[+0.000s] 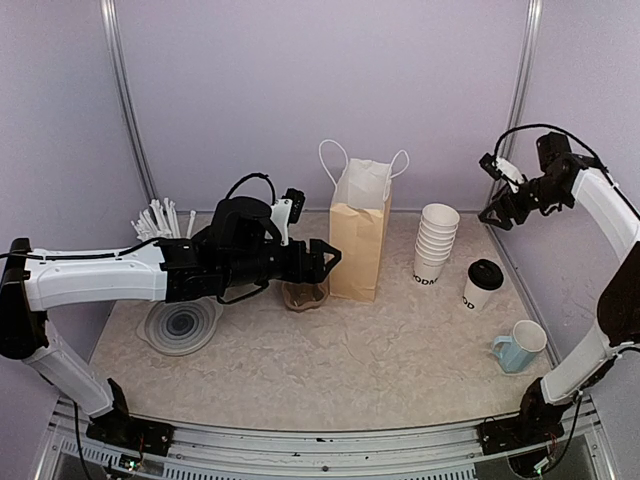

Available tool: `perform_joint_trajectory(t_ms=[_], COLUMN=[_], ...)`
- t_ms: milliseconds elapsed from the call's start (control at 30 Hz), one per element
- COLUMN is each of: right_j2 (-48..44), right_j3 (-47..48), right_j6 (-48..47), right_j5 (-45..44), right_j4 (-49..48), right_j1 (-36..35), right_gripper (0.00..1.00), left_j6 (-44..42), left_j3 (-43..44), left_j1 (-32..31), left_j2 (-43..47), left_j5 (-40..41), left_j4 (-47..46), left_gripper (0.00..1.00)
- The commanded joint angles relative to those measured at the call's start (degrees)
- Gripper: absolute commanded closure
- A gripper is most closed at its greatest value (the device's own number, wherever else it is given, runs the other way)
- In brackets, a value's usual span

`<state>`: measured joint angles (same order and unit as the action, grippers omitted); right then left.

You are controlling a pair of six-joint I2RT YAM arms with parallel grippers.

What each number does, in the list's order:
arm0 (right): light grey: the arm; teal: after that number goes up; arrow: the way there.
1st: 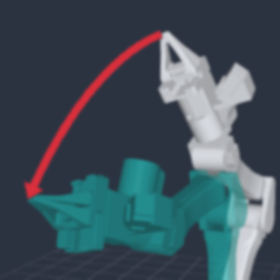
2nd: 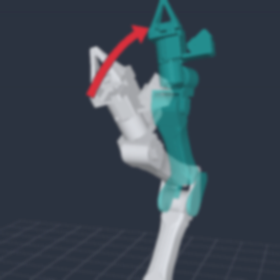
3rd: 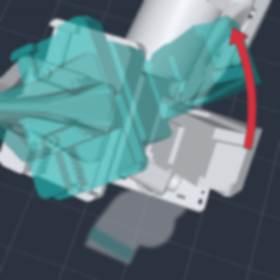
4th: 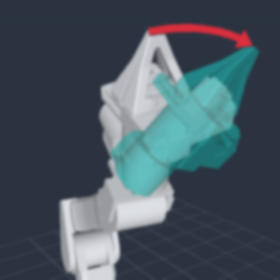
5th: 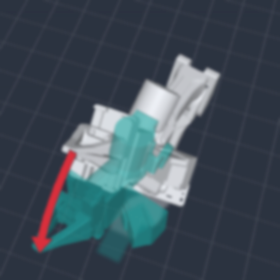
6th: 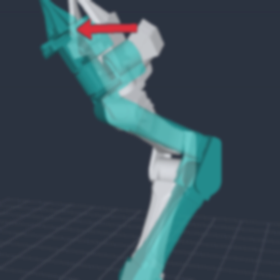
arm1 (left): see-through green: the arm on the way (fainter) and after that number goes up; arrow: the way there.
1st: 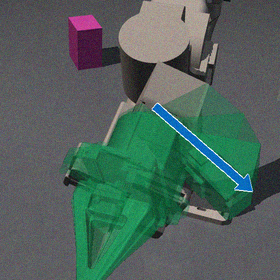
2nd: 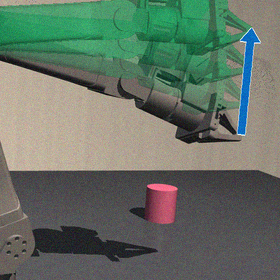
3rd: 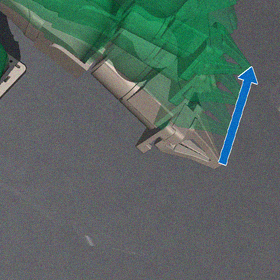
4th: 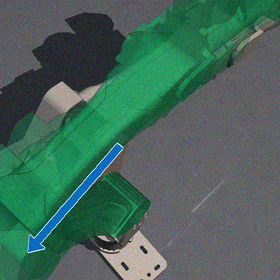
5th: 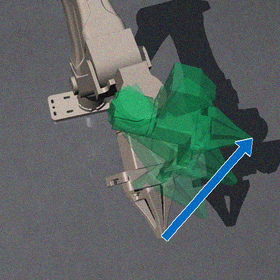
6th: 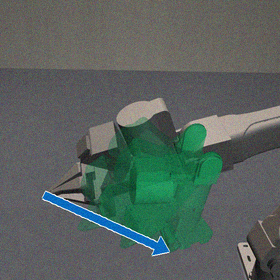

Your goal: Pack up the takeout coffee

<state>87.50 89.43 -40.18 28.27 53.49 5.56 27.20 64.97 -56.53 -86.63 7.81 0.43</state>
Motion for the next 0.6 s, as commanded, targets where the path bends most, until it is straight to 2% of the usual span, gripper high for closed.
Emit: perform_joint_trajectory(t_ms=[0, 233, 467, 567], right_j2=[2.28, 11.04, 15.13, 16.0], right_j3=[5.92, 13.31, 15.15, 15.33], right_j6=[-0.96, 0.59, 2.89, 3.36], right_j5=[1.74, -1.76, -5.69, -6.18], right_j4=[3.07, 5.14, 5.08, 5.7], right_j1=[-6.79, -16.65, -18.04, -18.04], right_gripper=[0.28, 0.43, 0.51, 0.58], left_j6=[0.02, 0.85, 1.45, 1.45], left_j3=[0.18, -0.26, -1.28, -1.51], left_j1=[0.41, 0.47, 0.55, 0.63], left_j2=[0.92, 1.43, 2.03, 2.23], left_j5=[-0.62, -0.54, -0.3, -0.23], left_j4=[-0.6, 1.24, 1.32, 1.27], left_gripper=[0.13, 0.14, 0.14, 0.14])
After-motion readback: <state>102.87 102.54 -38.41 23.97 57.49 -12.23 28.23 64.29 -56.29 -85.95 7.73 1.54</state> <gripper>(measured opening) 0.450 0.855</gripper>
